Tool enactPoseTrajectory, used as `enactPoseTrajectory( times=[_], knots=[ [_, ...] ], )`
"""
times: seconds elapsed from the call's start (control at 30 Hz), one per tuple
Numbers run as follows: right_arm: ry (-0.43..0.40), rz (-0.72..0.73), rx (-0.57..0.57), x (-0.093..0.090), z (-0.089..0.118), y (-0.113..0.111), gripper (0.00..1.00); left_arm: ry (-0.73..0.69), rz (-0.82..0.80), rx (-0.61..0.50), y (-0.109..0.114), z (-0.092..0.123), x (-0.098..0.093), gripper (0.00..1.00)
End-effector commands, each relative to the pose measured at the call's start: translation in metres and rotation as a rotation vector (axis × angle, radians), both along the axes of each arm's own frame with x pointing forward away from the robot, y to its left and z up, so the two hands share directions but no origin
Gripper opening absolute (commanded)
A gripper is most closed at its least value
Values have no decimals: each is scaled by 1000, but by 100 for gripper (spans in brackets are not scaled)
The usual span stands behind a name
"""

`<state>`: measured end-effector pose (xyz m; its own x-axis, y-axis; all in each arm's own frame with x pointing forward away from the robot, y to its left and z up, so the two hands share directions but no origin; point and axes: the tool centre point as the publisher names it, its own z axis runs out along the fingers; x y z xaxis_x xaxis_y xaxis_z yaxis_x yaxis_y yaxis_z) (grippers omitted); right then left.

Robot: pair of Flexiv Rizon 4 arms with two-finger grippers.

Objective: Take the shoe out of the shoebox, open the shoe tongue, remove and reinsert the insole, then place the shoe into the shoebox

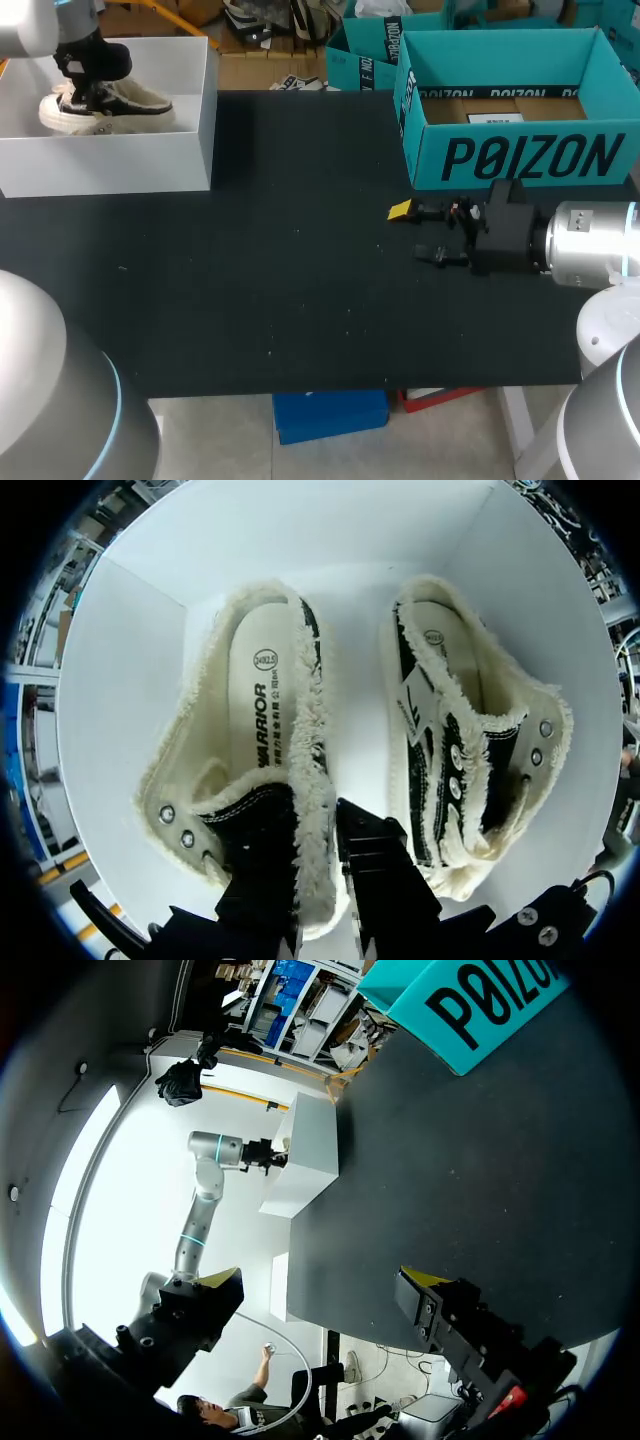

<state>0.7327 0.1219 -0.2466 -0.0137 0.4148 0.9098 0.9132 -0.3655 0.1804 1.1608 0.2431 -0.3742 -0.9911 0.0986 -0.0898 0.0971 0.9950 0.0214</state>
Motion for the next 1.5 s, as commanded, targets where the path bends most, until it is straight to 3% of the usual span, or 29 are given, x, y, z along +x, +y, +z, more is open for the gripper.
enactPoseTrajectory(
  times=[0.03, 0.07, 0.2, 0.47, 0.93, 1.27, 1.5],
  knots=[
    [1, -1, -2, 0, 0, 0, 100, 22, -8, 2, -1, 0, 4, 95],
    [1, -1, -2, 0, 0, 0, 100, 24, -9, 3, -1, 0, 4, 100],
    [1, -1, -2, 0, 0, 0, 100, 23, -8, -1, -1, 5, 6, 100],
    [1, -1, -2, 0, 0, 0, 100, 0, -5, -7, -9, 39, 10, 100],
    [1, -1, -2, 0, 0, 0, 100, -26, 22, 30, -17, 95, -2, 100],
    [1, -1, -2, 0, 0, 0, 100, -21, 86, 49, -24, 121, -22, 100],
    [1, -1, -2, 0, 0, 0, 100, -15, 158, 31, -35, 127, -50, 100]
  ],
)
